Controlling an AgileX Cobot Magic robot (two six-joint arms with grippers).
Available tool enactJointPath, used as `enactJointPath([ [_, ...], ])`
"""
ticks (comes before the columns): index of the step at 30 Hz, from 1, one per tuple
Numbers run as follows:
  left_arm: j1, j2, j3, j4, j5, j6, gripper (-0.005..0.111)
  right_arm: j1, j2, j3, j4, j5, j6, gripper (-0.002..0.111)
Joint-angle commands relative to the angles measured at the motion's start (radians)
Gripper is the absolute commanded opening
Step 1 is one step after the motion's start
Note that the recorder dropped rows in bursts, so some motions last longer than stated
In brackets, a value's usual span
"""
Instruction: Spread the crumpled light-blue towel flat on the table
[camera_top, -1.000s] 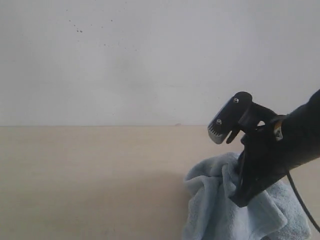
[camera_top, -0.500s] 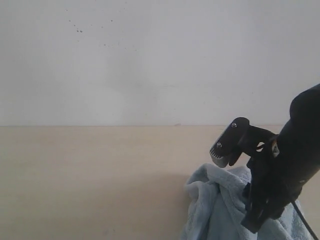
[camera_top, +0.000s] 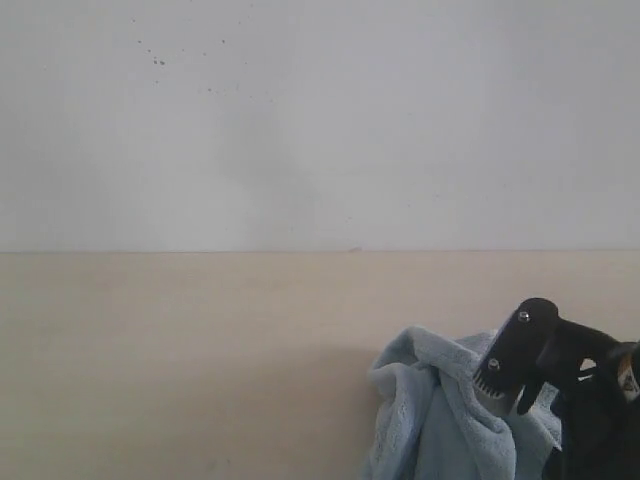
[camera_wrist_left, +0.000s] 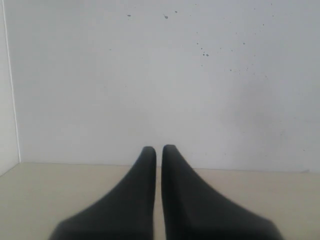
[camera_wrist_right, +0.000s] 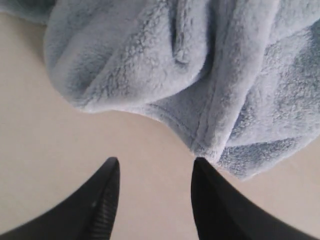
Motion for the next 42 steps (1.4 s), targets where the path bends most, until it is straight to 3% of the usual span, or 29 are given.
enactJointPath([
  [1,-0.002,-0.002,0.004,-0.002,0.004,0.005,0.004,-0.001,0.022,0.017,-0.086,-0.092,0.07,0.043],
  [4,-0.002,-0.002,0.004,-0.002,0.004,0.005,0.004,-0.001,0.024,0.017,-0.191,-0.086,0.154,0.043],
  [8,-0.002,-0.002,0.004,-0.002,0.004,0.005,0.004,-0.001,0.024,0.017,-0.059,-0.071,0.051,0.043],
  [14,-0.002,-0.002,0.004,-0.002,0.004,0.005,0.004,-0.001,0.034,0.017,-0.07,-0.124,0.05,0.043],
  [22,-0.002,-0.002,0.004,-0.002,0.004,0.005,0.004,-0.099,0.105,0.017,-0.051,-0.146,0.029,0.043],
  [30,-0.002,-0.002,0.004,-0.002,0.004,0.005,0.004,-0.1,0.109,0.017,0.053,-0.163,-0.07,0.043],
  [42,-0.002,-0.002,0.004,-0.002,0.004,0.005,0.004,-0.1,0.176,0.017,0.049,-0.174,-0.084,0.043],
])
